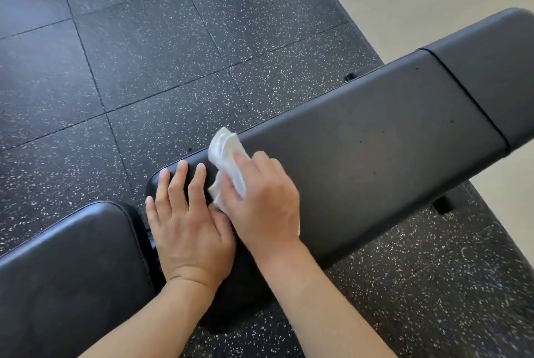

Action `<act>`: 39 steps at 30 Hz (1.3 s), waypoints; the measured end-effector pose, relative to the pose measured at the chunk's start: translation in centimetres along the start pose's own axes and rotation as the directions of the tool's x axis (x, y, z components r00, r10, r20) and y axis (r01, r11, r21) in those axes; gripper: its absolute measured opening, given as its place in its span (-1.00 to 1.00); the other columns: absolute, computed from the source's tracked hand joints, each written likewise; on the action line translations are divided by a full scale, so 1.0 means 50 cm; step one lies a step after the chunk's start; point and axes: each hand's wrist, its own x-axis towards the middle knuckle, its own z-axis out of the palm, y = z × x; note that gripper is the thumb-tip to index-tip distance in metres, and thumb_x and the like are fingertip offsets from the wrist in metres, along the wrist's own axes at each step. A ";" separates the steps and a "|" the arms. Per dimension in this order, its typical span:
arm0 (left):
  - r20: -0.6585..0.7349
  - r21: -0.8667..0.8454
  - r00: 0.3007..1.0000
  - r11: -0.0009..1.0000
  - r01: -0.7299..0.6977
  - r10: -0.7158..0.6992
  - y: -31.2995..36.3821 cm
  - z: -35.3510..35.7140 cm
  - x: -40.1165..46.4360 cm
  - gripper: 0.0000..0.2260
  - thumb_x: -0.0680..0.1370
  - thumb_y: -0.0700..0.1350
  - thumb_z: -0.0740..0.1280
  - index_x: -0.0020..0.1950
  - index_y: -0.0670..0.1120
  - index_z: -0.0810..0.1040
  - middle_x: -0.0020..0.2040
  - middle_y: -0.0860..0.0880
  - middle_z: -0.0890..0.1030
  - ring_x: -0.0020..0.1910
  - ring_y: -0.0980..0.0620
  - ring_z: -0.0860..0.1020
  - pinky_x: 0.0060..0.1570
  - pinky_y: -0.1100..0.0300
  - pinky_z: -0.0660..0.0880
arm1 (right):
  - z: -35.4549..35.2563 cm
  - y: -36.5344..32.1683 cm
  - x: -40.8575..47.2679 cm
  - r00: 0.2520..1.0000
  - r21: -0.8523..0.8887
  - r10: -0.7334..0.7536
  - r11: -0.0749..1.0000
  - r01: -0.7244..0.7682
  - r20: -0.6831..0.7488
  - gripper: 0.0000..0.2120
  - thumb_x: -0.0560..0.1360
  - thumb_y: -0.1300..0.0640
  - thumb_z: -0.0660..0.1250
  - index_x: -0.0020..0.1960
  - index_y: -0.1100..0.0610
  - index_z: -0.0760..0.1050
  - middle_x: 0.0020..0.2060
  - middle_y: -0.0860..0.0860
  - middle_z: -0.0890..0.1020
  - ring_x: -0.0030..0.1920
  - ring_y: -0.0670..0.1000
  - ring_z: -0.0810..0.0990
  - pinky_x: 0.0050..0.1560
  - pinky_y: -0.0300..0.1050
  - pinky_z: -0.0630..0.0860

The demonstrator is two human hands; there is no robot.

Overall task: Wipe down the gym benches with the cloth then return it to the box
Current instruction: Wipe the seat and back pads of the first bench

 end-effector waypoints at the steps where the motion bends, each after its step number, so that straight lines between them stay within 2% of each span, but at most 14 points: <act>1: 0.003 -0.010 1.000 1.000 0.007 -0.007 0.001 -0.001 0.000 -0.45 0.59 0.03 0.09 0.54 -0.14 0.44 0.59 -0.19 0.37 0.62 -0.29 0.23 0.52 -0.38 0.17 | 0.010 -0.016 -0.002 0.999 0.039 -0.034 0.999 0.033 0.025 -0.75 0.51 0.00 0.46 0.11 0.12 0.64 -0.18 0.03 0.52 -0.19 0.10 0.47 -0.23 0.01 0.43; 5: -0.007 -0.006 1.000 1.000 -0.002 0.002 0.002 -0.003 -0.002 -0.47 0.56 -0.05 0.16 0.53 -0.15 0.44 0.59 -0.19 0.37 0.62 -0.29 0.23 0.53 -0.38 0.16 | -0.026 0.040 -0.010 0.977 0.057 -0.188 0.981 0.183 0.098 -0.71 0.59 -0.03 0.39 0.21 0.11 0.65 -0.16 0.02 0.51 -0.19 0.08 0.45 -0.19 0.00 0.48; 7: -0.010 -0.001 1.000 1.000 -0.008 0.008 0.001 -0.001 -0.002 -0.44 0.52 -0.10 0.20 0.54 -0.13 0.43 0.59 -0.17 0.36 0.63 -0.27 0.21 0.55 -0.36 0.14 | -0.072 0.121 -0.017 0.952 -0.118 -0.301 0.945 0.306 0.054 -0.73 0.62 -0.01 0.38 0.20 0.12 0.68 -0.09 0.01 0.62 -0.23 0.11 0.44 -0.20 0.05 0.48; 9: -0.015 0.003 1.000 1.000 -0.008 0.008 0.000 0.000 -0.002 -0.43 0.52 -0.09 0.19 0.55 -0.12 0.42 0.60 -0.15 0.35 0.63 -0.26 0.20 0.56 -0.34 0.13 | -0.130 0.226 -0.022 0.937 -0.307 -0.348 0.894 0.327 -0.016 -0.79 0.62 0.10 0.39 0.17 0.18 0.68 0.04 0.06 0.71 -0.29 0.15 0.41 -0.25 0.07 0.48; 11: -0.019 0.008 1.000 1.000 -0.006 0.007 -0.001 0.000 -0.003 -0.43 0.52 -0.08 0.17 0.56 -0.12 0.41 0.60 -0.15 0.34 0.63 -0.26 0.20 0.56 -0.35 0.13 | -0.184 0.312 -0.022 0.978 -0.324 -0.197 0.932 0.165 -0.071 -0.79 0.62 0.17 0.40 0.22 0.19 0.66 -0.03 0.10 0.70 -0.28 0.12 0.37 -0.27 0.06 0.48; 13: -0.019 0.008 1.000 1.000 -0.007 0.007 -0.001 0.000 -0.003 -0.42 0.52 -0.07 0.16 0.55 -0.12 0.41 0.60 -0.15 0.34 0.63 -0.26 0.20 0.56 -0.35 0.14 | -0.205 0.334 -0.025 0.987 -0.193 0.098 0.974 -0.121 -0.128 -0.74 0.61 0.05 0.37 0.24 0.11 0.66 -0.23 0.03 0.53 -0.27 0.10 0.40 -0.26 0.05 0.48; 15: -0.019 0.004 1.000 1.000 -0.005 0.005 0.000 0.000 -0.003 -0.42 0.52 -0.07 0.16 0.55 -0.13 0.41 0.59 -0.15 0.35 0.62 -0.26 0.20 0.55 -0.36 0.14 | -0.184 0.291 -0.023 0.963 -0.157 0.220 0.957 -0.243 -0.153 -0.64 0.57 -0.06 0.32 0.31 0.02 0.62 -0.25 -0.01 0.42 -0.23 0.13 0.45 -0.24 0.03 0.43; 18: -0.015 -0.007 1.000 1.000 0.004 -0.004 0.005 -0.003 -0.003 -0.43 0.52 -0.08 0.17 0.55 -0.13 0.42 0.60 -0.16 0.35 0.63 -0.26 0.20 0.56 -0.36 0.13 | -0.115 0.176 -0.017 0.987 -0.159 0.139 0.976 -0.150 -0.078 -0.53 0.53 -0.06 0.40 0.42 -0.01 0.55 -0.21 0.01 0.47 -0.18 0.12 0.45 -0.16 0.05 0.42; 21: 0.005 -0.002 1.000 1.000 0.002 -0.002 0.005 -0.006 -0.002 -0.43 0.53 -0.07 0.15 0.56 -0.13 0.41 0.61 -0.17 0.34 0.64 -0.26 0.19 0.56 -0.34 0.12 | -0.041 0.057 -0.036 1.000 -0.053 -0.011 0.999 0.010 -0.023 -0.71 0.54 -0.01 0.43 0.19 0.12 0.64 -0.20 0.03 0.49 -0.21 0.09 0.44 -0.24 0.02 0.46; 23: 0.020 -0.004 1.000 1.000 0.002 -0.002 0.005 -0.007 -0.001 -0.42 0.54 -0.06 0.12 0.57 -0.13 0.40 0.62 -0.17 0.32 0.64 -0.25 0.18 0.56 -0.33 0.12 | -0.017 0.013 -0.048 0.999 0.003 -0.052 0.999 0.052 0.007 -0.74 0.57 -0.02 0.38 0.13 0.13 0.64 -0.19 0.02 0.50 -0.22 0.06 0.43 -0.25 -0.02 0.46; 26: 0.015 -0.002 1.000 1.000 0.004 -0.004 0.002 -0.006 -0.003 -0.42 0.54 -0.07 0.12 0.57 -0.13 0.40 0.62 -0.16 0.33 0.64 -0.25 0.18 0.56 -0.33 0.12 | -0.028 0.030 -0.063 0.996 0.043 -0.082 0.996 0.081 0.031 -0.68 0.62 -0.05 0.33 0.26 0.11 0.63 -0.18 0.00 0.47 -0.20 0.03 0.40 -0.23 -0.06 0.46; 29: -0.001 0.009 1.000 1.000 -0.008 0.008 0.001 -0.004 -0.004 -0.43 0.53 -0.09 0.15 0.56 -0.14 0.41 0.61 -0.17 0.34 0.64 -0.27 0.19 0.56 -0.33 0.12 | -0.082 0.103 -0.099 0.988 0.004 -0.151 0.989 0.151 0.035 -0.66 0.65 -0.02 0.33 0.33 0.12 0.61 -0.18 -0.01 0.46 -0.19 0.05 0.42 -0.19 0.00 0.50; 34: -0.025 0.008 1.000 1.000 -0.013 0.013 0.002 -0.002 -0.004 -0.44 0.53 -0.08 0.17 0.55 -0.14 0.42 0.60 -0.17 0.35 0.63 -0.27 0.21 0.55 -0.34 0.14 | -0.189 0.274 -0.120 0.995 -0.090 -0.029 0.996 0.020 -0.091 -0.64 0.68 -0.04 0.29 0.41 0.06 0.59 -0.23 -0.05 0.40 -0.24 0.05 0.39 -0.21 -0.01 0.47; 39: -0.018 -0.004 1.000 1.000 -0.005 0.005 -0.001 -0.002 -0.004 -0.44 0.54 -0.07 0.16 0.56 -0.13 0.41 0.61 -0.15 0.33 0.63 -0.26 0.19 0.57 -0.33 0.12 | -0.148 0.252 -0.061 0.982 -0.145 0.122 0.979 -0.143 -0.143 -0.74 0.59 -0.04 0.32 0.10 0.11 0.66 -0.24 -0.01 0.44 -0.23 0.06 0.38 -0.24 0.04 0.44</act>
